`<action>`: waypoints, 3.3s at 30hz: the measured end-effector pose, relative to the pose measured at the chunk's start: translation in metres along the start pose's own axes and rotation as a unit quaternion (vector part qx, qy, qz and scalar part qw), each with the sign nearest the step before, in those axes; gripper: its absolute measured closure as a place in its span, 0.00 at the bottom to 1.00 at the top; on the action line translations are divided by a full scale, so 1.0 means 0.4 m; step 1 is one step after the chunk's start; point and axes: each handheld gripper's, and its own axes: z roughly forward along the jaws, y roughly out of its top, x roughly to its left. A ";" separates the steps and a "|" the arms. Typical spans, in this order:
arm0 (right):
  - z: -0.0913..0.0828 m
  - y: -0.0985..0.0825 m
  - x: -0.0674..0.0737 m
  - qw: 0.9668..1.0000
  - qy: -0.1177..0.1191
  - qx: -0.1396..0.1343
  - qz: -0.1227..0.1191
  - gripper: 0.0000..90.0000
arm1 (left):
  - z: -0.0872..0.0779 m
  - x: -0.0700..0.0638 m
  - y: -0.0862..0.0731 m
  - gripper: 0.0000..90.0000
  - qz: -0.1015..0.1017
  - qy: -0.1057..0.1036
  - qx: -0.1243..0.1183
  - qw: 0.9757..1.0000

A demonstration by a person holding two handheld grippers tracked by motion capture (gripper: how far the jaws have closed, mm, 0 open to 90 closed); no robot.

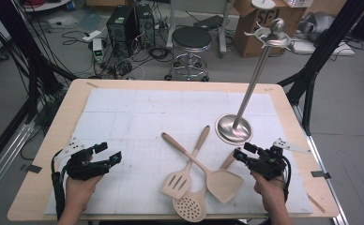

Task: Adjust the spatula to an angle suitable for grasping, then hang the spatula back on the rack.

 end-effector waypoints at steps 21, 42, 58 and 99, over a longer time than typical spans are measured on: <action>0.006 -0.004 0.000 1.000 -0.005 0.005 0.005 0.19 | 0.015 0.018 0.000 0.22 -0.007 -0.005 0.003 1.000; -0.001 -0.011 0.004 1.000 -0.005 0.009 0.007 0.19 | 0.030 0.002 0.002 0.23 0.001 -0.012 0.011 1.000; 0.021 -0.001 0.018 1.000 0.017 0.020 0.009 0.20 | 0.042 -0.007 0.002 0.23 0.002 -0.021 0.014 1.000; 0.276 0.077 0.127 0.975 0.041 0.219 -0.004 0.51 | 0.038 -0.014 0.001 0.23 0.003 -0.024 0.014 1.000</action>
